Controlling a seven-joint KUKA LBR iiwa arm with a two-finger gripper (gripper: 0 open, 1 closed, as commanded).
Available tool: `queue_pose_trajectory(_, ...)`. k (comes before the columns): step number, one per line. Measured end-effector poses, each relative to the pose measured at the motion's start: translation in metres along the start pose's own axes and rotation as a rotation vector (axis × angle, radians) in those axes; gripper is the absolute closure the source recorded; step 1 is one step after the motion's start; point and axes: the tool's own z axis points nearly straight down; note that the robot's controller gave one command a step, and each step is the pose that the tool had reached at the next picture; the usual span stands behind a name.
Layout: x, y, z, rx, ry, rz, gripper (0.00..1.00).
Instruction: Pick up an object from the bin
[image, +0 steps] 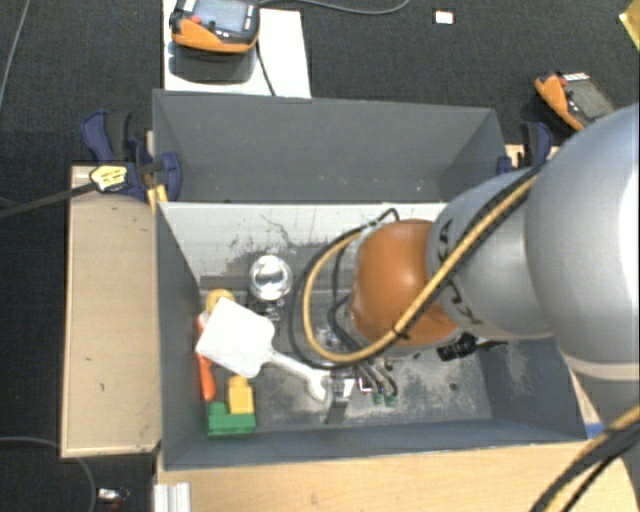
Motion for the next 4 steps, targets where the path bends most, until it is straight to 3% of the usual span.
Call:
queue_pose_trajectory(1, -0.010, 0.010, 0.030, -0.001, -0.007, 0.081, 0.00)
queue_pose_trajectory(2, -0.004, -0.010, 0.011, -0.001, -0.007, 0.037, 1.00)
queue_pose_trajectory(3, -0.004, -0.010, 0.011, -0.001, -0.007, 0.036, 1.00)
queue_pose_trajectory(4, -0.002, -0.023, -0.010, 0.000, 0.006, 0.033, 1.00)
